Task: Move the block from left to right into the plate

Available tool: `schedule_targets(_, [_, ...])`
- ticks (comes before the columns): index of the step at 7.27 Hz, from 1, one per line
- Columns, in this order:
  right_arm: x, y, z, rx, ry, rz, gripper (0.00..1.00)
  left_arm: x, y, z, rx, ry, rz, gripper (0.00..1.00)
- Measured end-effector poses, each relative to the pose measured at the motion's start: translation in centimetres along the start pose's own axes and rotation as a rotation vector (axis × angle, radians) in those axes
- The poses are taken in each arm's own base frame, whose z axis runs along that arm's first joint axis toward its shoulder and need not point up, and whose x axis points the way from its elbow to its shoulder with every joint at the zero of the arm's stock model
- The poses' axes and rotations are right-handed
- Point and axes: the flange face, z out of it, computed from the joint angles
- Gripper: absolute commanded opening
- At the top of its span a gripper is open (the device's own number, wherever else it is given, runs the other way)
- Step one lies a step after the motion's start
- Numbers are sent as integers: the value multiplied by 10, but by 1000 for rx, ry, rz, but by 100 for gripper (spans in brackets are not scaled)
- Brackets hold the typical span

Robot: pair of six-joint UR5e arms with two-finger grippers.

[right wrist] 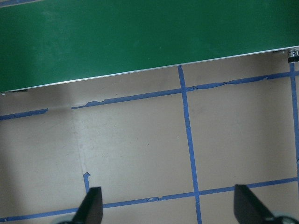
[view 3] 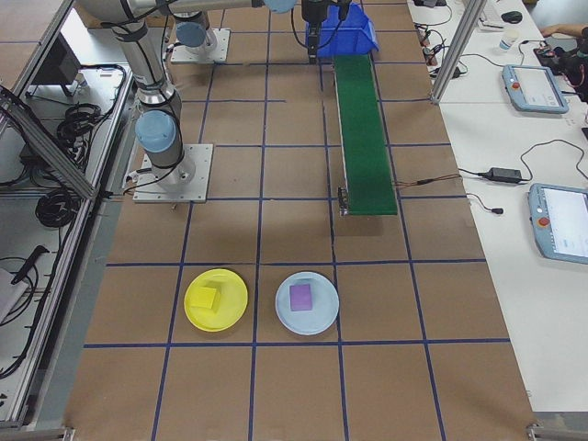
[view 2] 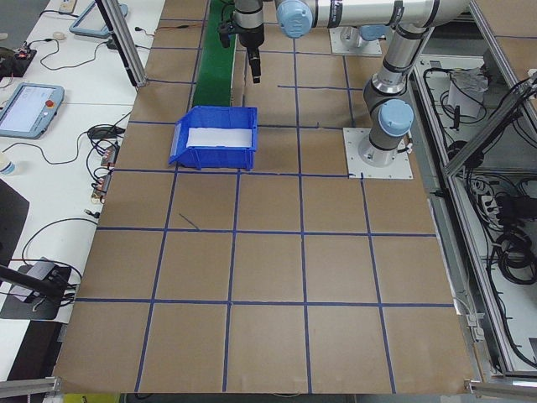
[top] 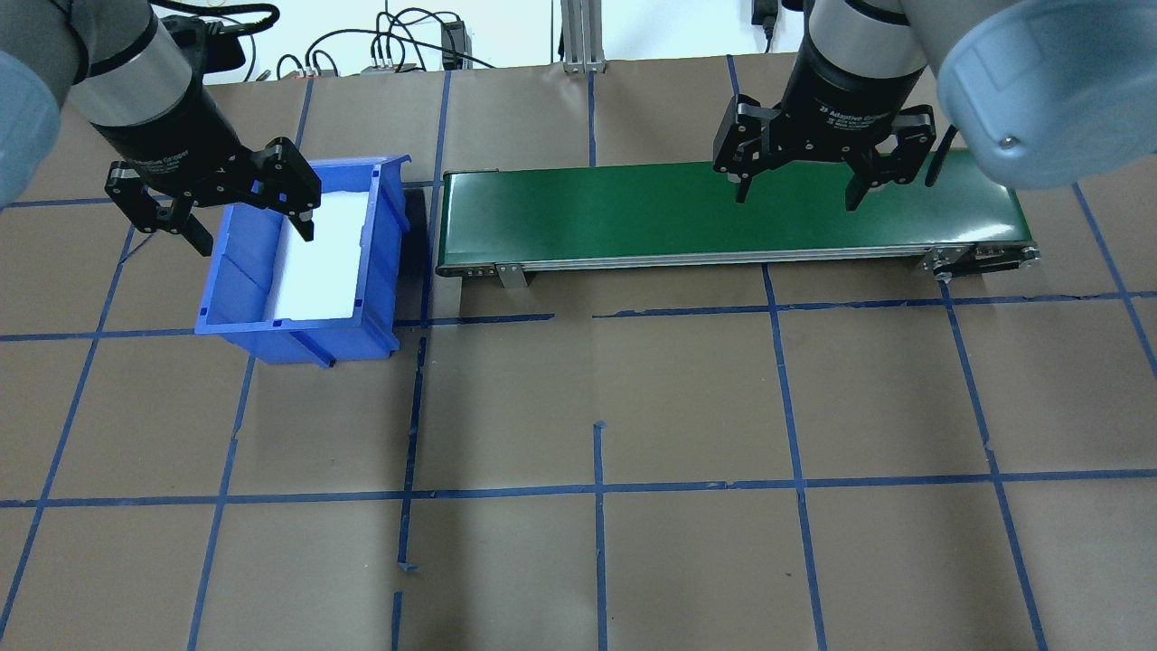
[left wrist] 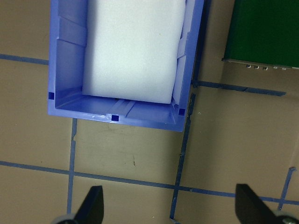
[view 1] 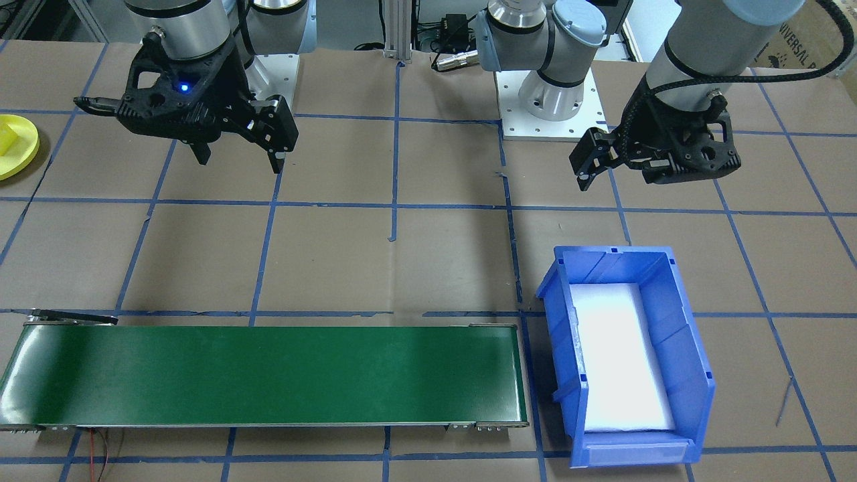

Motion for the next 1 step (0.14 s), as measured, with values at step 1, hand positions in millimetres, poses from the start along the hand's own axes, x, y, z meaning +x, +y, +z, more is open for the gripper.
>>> schedule_targets(1, [0, 0, 0, 1, -1, 1, 100, 8, 3, -1, 3, 5, 15, 100])
